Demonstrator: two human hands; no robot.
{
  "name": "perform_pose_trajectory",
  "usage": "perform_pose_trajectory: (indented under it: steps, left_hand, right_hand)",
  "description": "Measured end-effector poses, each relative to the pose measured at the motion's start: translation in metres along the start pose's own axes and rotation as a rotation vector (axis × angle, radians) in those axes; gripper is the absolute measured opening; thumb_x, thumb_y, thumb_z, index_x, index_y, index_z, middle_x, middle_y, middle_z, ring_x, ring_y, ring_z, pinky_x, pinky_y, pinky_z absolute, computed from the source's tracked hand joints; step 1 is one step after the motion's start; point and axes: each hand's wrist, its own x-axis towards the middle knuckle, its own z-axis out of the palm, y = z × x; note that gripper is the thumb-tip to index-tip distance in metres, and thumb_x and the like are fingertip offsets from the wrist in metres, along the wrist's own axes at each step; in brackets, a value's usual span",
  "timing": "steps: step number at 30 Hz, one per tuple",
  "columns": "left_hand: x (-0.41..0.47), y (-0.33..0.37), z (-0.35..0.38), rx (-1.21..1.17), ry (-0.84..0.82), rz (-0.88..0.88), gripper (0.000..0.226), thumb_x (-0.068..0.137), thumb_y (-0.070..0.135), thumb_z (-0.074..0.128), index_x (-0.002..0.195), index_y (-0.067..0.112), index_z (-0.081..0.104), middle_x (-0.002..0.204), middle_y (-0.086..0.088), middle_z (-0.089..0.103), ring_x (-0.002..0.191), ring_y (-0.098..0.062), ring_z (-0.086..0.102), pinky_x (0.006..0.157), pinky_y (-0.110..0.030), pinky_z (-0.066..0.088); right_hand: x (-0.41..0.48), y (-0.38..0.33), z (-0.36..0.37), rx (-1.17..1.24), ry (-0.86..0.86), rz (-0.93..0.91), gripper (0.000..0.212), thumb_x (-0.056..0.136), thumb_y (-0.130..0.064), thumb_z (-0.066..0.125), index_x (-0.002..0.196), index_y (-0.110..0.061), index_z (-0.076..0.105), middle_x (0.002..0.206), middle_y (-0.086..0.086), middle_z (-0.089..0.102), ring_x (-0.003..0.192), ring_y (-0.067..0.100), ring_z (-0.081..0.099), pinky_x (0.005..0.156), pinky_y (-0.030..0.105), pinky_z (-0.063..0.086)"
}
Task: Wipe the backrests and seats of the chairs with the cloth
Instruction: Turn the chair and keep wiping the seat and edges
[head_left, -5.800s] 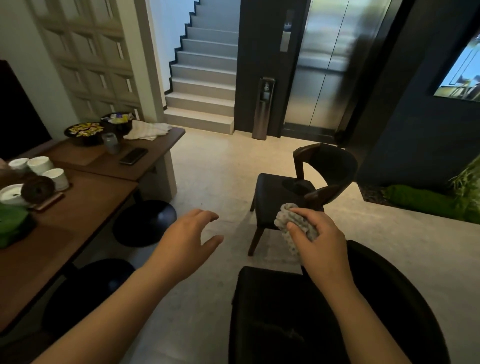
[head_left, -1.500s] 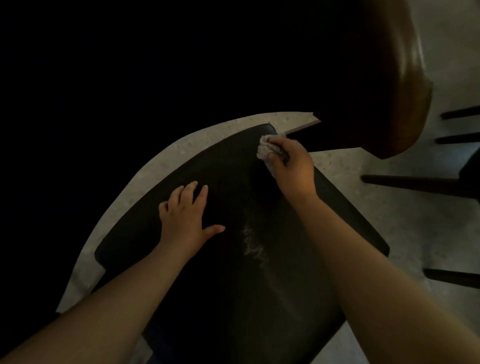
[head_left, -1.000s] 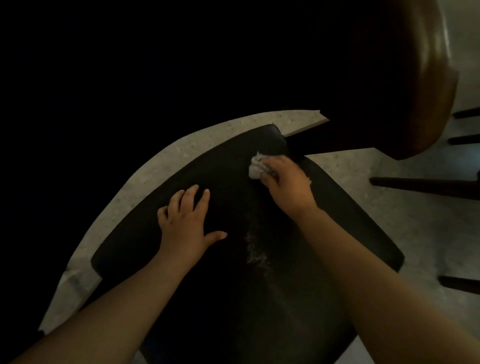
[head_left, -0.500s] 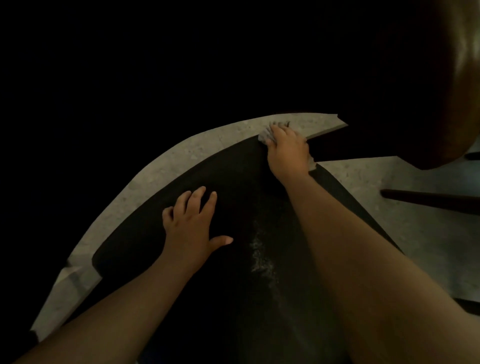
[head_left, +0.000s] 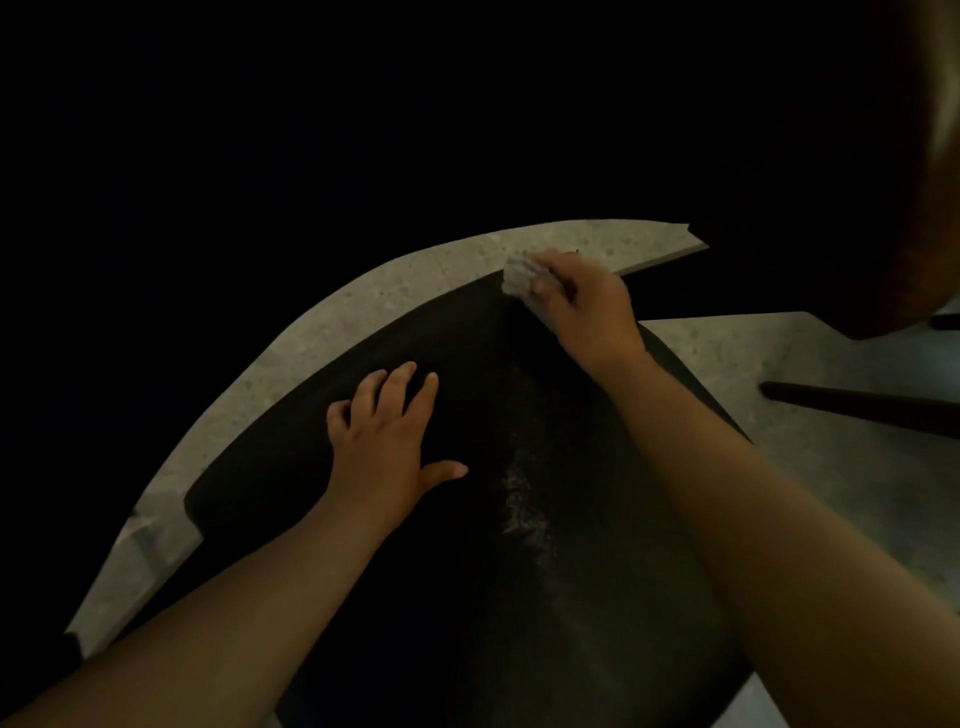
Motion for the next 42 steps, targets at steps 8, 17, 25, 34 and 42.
perform_pose_trajectory:
  steps: [8,17,25,34,42]
  left_hand:
    - [0.000,0.003,0.001,-0.001,0.009,0.001,0.101,0.077,0.070,0.059,0.153,0.034,0.004,0.160,0.004,-0.005,0.146,-0.025,-0.005,0.115,-0.051,0.008]
    - [-0.002,0.003,-0.003,-0.015,-0.010,0.007,0.100,0.079,0.068,0.058,0.154,0.033,0.002,0.161,0.003,-0.006,0.147,-0.025,-0.006,0.117,-0.052,0.008]
    - [0.000,0.003,0.000,-0.007,0.002,0.004,0.101,0.077,0.069,0.059,0.153,0.033,0.003,0.161,0.003,-0.005,0.147,-0.025,-0.006,0.116,-0.051,0.009]
    - [-0.001,0.003,-0.002,-0.014,-0.021,0.003,0.100,0.079,0.068,0.058,0.153,0.034,0.001,0.161,0.004,-0.007,0.147,-0.025,-0.007,0.118,-0.051,0.007]
    - [0.000,0.000,0.001,-0.003,-0.020,0.001,0.101,0.078,0.070,0.058,0.153,0.035,0.000,0.160,0.005,-0.008,0.146,-0.024,-0.008,0.116,-0.050,0.007]
  right_hand:
    - [-0.025,0.004,0.034,-0.173,-0.115,-0.041,0.028,0.096,-0.022,0.054,0.122,-0.026,0.063,0.117,-0.004,0.065,0.107,0.011,0.056,0.098,0.041,0.045]
    - [-0.030,0.000,0.007,-0.024,0.033,-0.005,0.030,0.097,-0.024,0.055,0.126,-0.025,0.061,0.116,-0.012,0.061,0.108,0.008,0.057,0.096,0.032,0.048]
    - [-0.009,0.000,0.042,-0.229,-0.083,0.018,0.031,0.096,-0.028,0.054,0.126,-0.023,0.061,0.128,-0.003,0.060,0.121,0.015,0.050,0.104,0.036,0.042]
    - [-0.042,-0.003,-0.001,-0.003,0.159,0.048,0.018,0.098,-0.033,0.050,0.112,-0.035,0.061,0.098,-0.021,0.058,0.093,0.000,0.058,0.085,0.029,0.052]
    - [0.015,0.018,0.016,-0.448,0.135,0.295,0.025,0.103,-0.025,0.043,0.118,-0.016,0.059,0.118,0.008,0.060,0.111,0.027,0.052,0.086,0.038,0.046]
